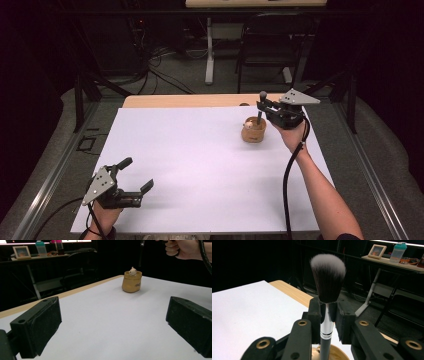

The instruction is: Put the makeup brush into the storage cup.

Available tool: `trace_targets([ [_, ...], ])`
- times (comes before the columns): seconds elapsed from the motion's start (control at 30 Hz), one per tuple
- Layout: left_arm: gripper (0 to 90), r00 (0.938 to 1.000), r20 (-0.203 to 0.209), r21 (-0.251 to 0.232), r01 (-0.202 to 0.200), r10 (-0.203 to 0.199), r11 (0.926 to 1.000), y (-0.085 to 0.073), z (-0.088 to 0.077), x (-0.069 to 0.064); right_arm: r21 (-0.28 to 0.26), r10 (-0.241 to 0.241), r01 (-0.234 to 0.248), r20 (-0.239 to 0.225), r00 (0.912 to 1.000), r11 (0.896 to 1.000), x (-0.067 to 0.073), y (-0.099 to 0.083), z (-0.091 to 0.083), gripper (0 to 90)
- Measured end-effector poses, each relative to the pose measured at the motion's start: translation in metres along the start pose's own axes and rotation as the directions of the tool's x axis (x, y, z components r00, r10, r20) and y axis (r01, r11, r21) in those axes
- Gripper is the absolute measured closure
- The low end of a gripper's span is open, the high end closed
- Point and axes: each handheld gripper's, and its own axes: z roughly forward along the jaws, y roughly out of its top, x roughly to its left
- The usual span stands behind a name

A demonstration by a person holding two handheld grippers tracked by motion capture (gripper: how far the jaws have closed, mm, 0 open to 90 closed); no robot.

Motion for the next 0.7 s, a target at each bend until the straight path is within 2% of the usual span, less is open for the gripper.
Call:
trace_targets([
  [0.13, 0.0, 1.0000, 0.001, -0.002, 0.001, -0.001, 1.0000, 0.000, 0.000, 0.000, -0.001, -0.005, 0.005, 0.005, 1.0000, 1.000, -0.001, -0.001, 0.006, 75.8],
  [0.4, 0.0, 1.0000, 0.002, -0.003, 0.001, -0.001, 1.0000, 0.000, 0.000, 0.000, 0.015, 0.024, -0.025, 0.023, 0.9994, 1.000, -0.009, -0.011, 0.020, 75.8],
  [0.7, 0.0, 1.0000, 0.004, 0.000, 0.000, 0.000, 1.0000, 0.000, 0.000, 0.000, 0.037, 0.048, -0.049, 0.033, 0.9983, 0.998, -0.014, -0.020, 0.028, 75.8],
])
